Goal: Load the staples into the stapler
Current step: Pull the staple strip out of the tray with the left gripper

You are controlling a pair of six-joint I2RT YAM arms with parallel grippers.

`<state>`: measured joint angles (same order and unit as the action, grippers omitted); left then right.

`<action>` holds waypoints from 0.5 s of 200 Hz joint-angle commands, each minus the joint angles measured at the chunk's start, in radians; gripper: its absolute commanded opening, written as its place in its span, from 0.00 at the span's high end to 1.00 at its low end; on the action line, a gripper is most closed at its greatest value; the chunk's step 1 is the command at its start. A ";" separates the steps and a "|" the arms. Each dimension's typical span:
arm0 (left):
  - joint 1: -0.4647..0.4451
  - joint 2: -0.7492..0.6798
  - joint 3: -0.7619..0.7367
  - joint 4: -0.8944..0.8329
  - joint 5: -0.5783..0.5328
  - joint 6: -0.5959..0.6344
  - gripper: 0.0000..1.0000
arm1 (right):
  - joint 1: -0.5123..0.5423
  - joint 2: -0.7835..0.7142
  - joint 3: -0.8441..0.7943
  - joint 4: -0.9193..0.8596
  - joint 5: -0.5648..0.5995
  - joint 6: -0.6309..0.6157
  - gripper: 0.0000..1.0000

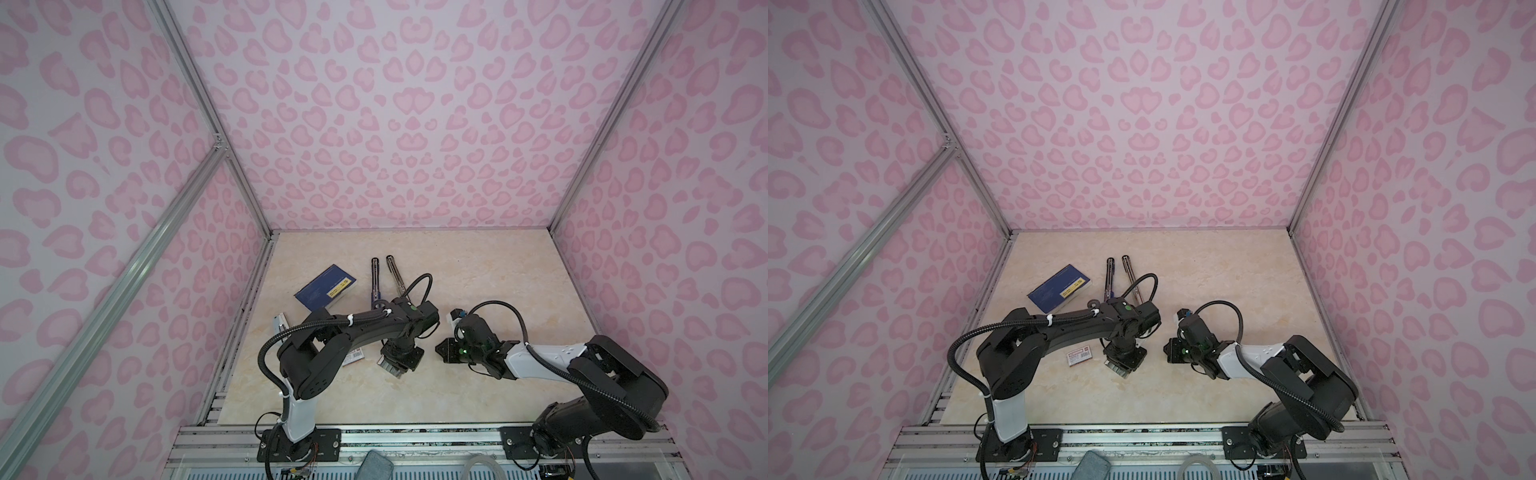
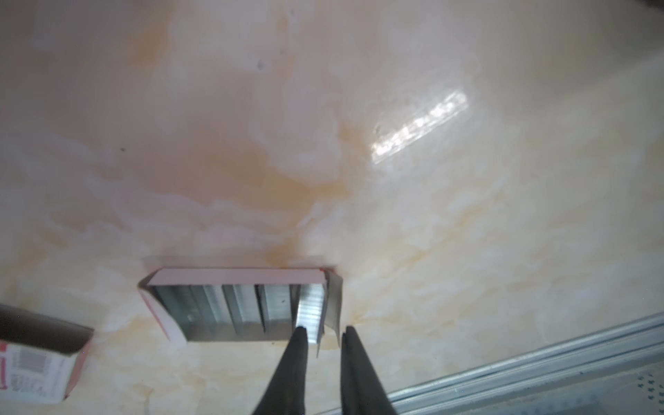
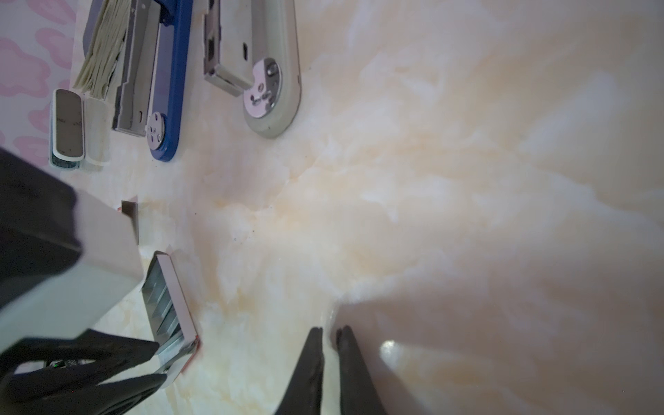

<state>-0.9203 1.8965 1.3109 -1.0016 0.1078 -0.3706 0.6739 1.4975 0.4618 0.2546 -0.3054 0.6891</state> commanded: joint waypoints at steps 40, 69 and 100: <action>0.000 0.013 -0.014 -0.007 0.006 -0.005 0.83 | 0.001 0.004 -0.014 -0.086 0.017 0.007 0.86; 0.000 0.020 -0.015 -0.009 -0.010 -0.005 0.84 | 0.001 0.006 -0.012 -0.089 0.015 0.007 0.86; 0.000 0.025 -0.025 0.002 0.008 -0.005 0.83 | 0.001 0.008 -0.012 -0.090 0.016 0.006 0.86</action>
<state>-0.9203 1.9160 1.2915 -0.9966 0.1074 -0.3702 0.6739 1.4967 0.4599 0.2569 -0.3054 0.6895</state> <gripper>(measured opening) 0.167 0.139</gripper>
